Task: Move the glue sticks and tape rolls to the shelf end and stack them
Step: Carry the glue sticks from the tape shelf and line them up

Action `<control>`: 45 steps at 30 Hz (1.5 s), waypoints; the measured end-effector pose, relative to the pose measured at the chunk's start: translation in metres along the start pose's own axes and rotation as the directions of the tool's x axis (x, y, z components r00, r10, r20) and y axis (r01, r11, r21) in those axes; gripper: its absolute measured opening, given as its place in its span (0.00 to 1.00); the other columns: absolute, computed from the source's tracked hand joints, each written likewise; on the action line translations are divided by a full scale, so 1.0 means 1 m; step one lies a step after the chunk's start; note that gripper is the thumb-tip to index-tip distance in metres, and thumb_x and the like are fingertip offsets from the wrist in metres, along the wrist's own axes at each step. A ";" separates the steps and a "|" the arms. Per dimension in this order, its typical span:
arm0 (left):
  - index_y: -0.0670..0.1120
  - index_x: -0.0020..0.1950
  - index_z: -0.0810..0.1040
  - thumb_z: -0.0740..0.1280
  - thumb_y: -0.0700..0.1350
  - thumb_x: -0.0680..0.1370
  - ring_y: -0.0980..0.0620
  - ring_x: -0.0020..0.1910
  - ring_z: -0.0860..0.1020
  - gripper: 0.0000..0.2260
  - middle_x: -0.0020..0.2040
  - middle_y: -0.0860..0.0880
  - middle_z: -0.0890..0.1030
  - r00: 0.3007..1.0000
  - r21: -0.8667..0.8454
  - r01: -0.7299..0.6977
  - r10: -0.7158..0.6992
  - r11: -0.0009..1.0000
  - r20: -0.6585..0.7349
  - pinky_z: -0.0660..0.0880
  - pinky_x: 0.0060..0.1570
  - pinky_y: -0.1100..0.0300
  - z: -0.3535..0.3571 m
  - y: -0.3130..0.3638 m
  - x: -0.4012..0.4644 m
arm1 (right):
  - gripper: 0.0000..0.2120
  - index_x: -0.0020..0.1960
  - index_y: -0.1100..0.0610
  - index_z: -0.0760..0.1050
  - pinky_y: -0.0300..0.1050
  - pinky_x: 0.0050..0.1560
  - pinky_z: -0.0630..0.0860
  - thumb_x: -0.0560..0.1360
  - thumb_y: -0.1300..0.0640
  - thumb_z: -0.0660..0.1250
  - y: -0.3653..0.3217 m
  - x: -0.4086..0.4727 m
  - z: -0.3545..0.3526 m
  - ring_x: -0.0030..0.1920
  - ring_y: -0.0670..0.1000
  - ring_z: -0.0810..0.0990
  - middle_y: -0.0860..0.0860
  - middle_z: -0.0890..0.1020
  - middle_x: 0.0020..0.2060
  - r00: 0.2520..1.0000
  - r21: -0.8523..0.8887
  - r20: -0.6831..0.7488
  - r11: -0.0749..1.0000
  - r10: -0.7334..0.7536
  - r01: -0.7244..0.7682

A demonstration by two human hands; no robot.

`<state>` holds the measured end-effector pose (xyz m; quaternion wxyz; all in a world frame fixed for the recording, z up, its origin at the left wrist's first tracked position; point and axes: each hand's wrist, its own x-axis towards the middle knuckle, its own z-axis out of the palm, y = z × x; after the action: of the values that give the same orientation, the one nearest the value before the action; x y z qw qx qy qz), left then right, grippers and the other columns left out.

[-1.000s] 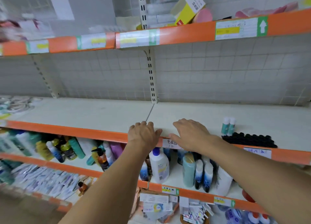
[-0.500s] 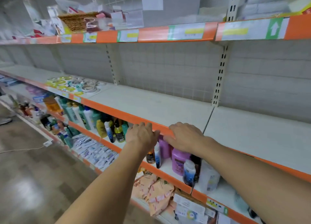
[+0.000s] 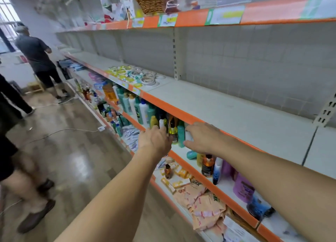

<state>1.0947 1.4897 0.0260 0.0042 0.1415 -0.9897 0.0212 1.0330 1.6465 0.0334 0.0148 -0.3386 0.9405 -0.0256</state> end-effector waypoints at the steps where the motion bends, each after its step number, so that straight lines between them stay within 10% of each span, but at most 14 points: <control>1: 0.48 0.65 0.72 0.54 0.59 0.82 0.42 0.60 0.75 0.20 0.61 0.45 0.76 1.000 0.008 0.015 -0.015 1.000 -0.004 0.70 0.55 0.49 0.000 -0.010 0.004 | 0.20 0.62 0.55 0.73 0.52 0.56 0.74 0.78 0.43 0.61 -0.005 0.011 -0.001 0.59 0.59 0.76 0.55 0.76 0.57 1.000 0.001 0.007 1.000 -0.022 0.022; 17: 0.48 0.66 0.72 0.53 0.60 0.82 0.43 0.64 0.72 0.21 0.64 0.45 0.75 0.964 -0.013 0.261 -0.261 0.965 -0.057 0.68 0.62 0.49 0.011 -0.140 0.159 | 0.10 0.49 0.53 0.69 0.47 0.48 0.70 0.76 0.47 0.63 -0.054 0.246 -0.005 0.54 0.56 0.77 0.53 0.77 0.53 0.964 -0.004 0.040 0.964 -0.264 0.264; 28: 0.50 0.75 0.62 0.52 0.62 0.81 0.45 0.74 0.63 0.26 0.74 0.46 0.67 0.929 -0.052 0.336 -0.340 0.940 -0.143 0.61 0.73 0.50 0.035 -0.242 0.272 | 0.27 0.76 0.56 0.62 0.52 0.74 0.61 0.81 0.46 0.61 -0.110 0.396 0.006 0.74 0.59 0.63 0.58 0.64 0.75 0.920 -0.035 -0.014 0.919 -0.393 0.392; 45: 0.48 0.71 0.67 0.51 0.61 0.82 0.43 0.70 0.67 0.24 0.69 0.45 0.72 0.983 -0.015 0.167 -0.168 0.986 -0.074 0.64 0.69 0.47 0.033 -0.435 0.500 | 0.23 0.69 0.54 0.69 0.52 0.62 0.70 0.78 0.44 0.63 -0.192 0.659 0.021 0.64 0.58 0.72 0.54 0.73 0.62 0.980 0.040 -0.065 0.980 -0.190 0.193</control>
<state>0.7367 0.9316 0.0179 0.0438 0.2232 -0.9736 0.0216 0.6489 1.0778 0.0167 -0.0085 -0.4261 0.9027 -0.0590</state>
